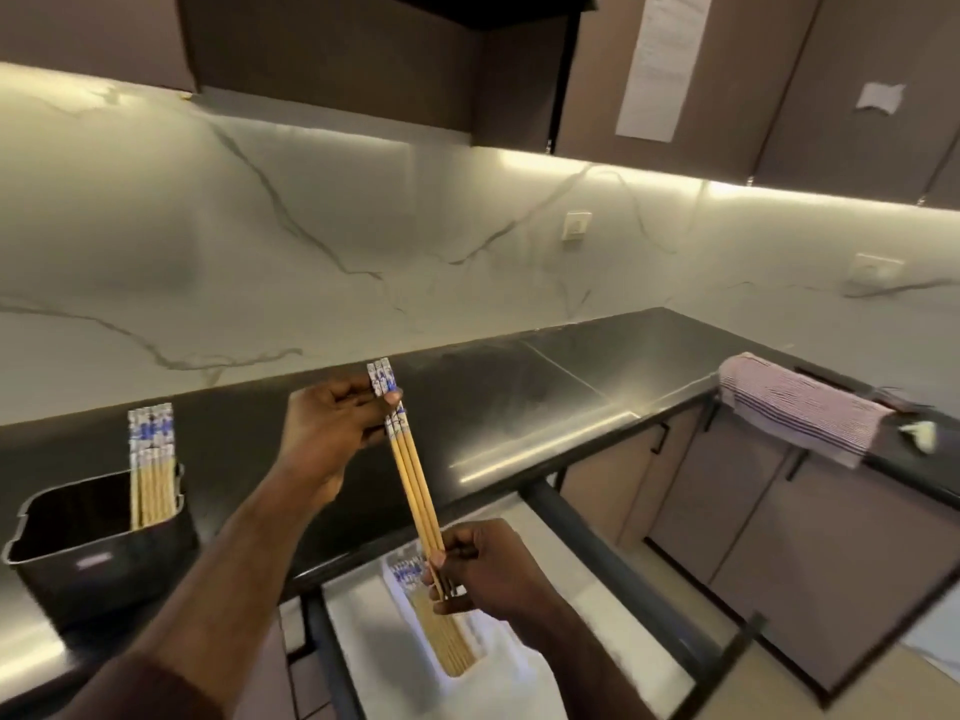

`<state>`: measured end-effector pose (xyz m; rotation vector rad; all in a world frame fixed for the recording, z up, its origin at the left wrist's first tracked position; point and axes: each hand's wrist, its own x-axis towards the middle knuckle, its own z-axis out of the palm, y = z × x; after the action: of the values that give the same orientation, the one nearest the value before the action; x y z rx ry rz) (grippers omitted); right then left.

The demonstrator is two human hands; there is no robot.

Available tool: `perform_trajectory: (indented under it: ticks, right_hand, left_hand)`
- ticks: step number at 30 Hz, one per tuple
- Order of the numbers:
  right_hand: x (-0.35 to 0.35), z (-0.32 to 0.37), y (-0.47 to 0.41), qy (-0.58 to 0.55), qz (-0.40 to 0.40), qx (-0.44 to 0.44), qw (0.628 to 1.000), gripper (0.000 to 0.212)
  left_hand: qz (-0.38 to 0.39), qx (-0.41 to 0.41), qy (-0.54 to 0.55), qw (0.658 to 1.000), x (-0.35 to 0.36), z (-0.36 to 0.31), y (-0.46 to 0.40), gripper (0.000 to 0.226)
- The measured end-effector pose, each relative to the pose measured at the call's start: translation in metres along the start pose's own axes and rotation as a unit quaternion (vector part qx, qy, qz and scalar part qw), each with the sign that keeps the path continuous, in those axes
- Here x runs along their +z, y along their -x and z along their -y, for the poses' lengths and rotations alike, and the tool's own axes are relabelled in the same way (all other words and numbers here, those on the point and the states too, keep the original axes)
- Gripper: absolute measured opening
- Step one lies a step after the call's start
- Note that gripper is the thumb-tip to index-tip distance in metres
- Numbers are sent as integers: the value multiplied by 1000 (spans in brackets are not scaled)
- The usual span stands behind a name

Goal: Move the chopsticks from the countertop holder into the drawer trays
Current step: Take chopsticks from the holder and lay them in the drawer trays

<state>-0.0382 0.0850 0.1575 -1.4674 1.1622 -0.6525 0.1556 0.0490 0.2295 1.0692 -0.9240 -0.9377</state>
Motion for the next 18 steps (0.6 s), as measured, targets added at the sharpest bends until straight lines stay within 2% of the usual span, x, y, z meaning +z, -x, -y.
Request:
perform_trajectory:
  ticks: [8, 18]
  right_hand:
    - [-86, -56, 28, 24, -39, 118, 992, 12]
    - [-143, -129, -15, 102, -50, 227, 967, 18]
  left_hand:
    - [36, -100, 13, 994, 93, 78, 17, 18]
    - [39, -204, -12, 978, 136, 204, -8, 16]
